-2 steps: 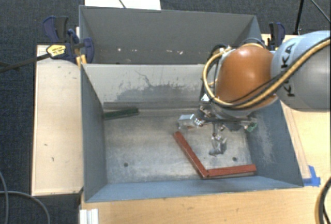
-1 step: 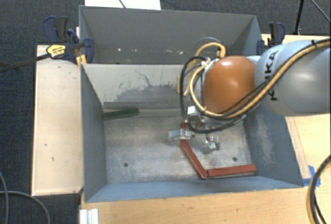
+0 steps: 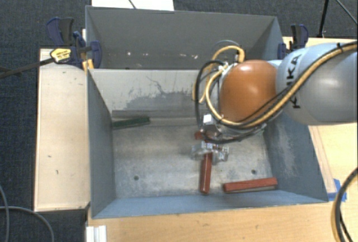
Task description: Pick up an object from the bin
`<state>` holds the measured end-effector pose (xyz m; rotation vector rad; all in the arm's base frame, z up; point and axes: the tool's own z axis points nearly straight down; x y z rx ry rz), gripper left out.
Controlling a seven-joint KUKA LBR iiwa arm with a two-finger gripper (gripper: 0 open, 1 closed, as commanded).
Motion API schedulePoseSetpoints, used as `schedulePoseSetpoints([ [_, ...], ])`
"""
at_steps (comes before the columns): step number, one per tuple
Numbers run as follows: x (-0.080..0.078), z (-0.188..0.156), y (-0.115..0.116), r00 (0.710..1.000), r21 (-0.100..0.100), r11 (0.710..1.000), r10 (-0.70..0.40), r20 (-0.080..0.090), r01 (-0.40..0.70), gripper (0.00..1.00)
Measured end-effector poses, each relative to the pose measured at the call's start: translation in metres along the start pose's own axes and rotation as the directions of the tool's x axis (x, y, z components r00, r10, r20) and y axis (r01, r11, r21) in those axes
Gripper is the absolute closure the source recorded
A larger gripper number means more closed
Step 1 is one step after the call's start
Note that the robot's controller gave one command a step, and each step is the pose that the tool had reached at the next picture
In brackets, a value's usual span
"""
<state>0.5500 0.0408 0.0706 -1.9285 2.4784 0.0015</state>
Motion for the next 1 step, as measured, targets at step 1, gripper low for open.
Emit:
schedulePoseSetpoints([
  [1,0.0451,-0.1382,0.0467,1.0,0.007,1.0,0.024,0.0,-0.024,1.0],
])
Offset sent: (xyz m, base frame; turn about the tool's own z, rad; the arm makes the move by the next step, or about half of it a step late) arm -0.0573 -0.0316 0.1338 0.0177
